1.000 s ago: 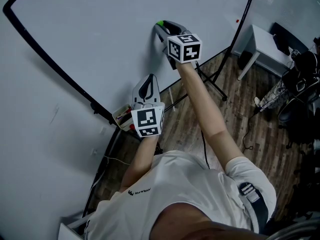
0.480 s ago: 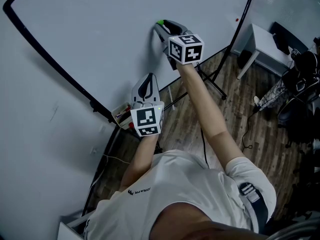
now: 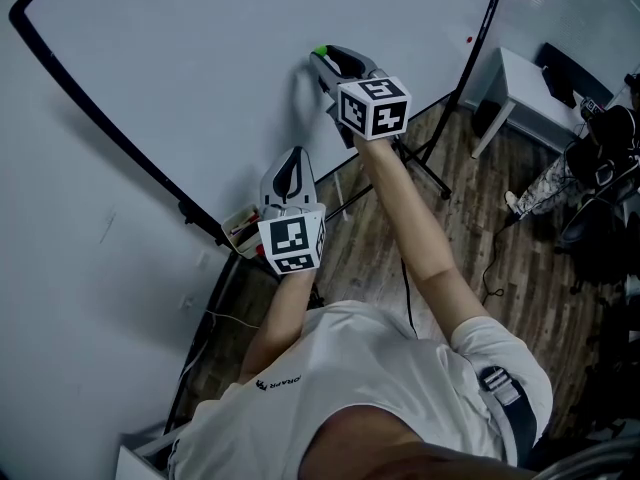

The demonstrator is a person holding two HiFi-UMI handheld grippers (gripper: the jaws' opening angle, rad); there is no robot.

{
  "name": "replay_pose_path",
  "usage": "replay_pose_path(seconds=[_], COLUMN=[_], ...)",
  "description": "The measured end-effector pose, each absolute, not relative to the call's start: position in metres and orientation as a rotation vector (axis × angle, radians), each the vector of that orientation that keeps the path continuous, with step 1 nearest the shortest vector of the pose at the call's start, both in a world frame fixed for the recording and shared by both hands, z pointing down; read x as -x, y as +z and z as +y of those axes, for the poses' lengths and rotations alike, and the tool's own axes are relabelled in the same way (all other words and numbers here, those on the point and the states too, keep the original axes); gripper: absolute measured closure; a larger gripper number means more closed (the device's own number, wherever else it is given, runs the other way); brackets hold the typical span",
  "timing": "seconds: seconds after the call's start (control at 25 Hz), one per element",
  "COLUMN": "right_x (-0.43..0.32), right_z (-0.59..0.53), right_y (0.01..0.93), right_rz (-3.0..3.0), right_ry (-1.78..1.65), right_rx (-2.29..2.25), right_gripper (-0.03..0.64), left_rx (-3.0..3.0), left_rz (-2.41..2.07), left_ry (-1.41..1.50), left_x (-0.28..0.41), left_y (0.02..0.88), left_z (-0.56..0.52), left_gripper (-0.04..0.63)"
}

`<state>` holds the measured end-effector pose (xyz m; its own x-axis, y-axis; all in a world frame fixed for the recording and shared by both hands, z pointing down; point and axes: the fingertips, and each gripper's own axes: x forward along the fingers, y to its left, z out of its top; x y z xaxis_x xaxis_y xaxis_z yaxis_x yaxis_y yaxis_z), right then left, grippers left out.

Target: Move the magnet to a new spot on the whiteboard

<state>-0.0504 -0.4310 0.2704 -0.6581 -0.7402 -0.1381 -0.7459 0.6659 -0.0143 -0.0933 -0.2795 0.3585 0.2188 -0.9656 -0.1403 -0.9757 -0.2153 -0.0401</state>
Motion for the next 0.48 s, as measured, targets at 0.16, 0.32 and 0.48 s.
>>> replay_pose_path(seconds=[0.16, 0.32, 0.48], right_x=[0.045, 0.037, 0.034], right_z=[-0.417, -0.404, -0.395], right_y=[0.267, 0.266, 0.268], right_rz=[2.735, 2.720, 2.716], right_ry=[0.073, 0.076, 0.091], right_rx=[1.228, 1.233, 1.242], right_gripper=[0.486, 0.486, 0.486], left_rx=[2.358, 2.364, 2.370], left_rz=[1.881, 1.873, 1.870], left_ry=[0.135, 0.133, 0.135], left_x=[0.091, 0.089, 0.089], left_y=[0.355, 0.355, 0.356], left_z=[-0.274, -0.271, -0.269], left_gripper=[0.592, 0.592, 0.592])
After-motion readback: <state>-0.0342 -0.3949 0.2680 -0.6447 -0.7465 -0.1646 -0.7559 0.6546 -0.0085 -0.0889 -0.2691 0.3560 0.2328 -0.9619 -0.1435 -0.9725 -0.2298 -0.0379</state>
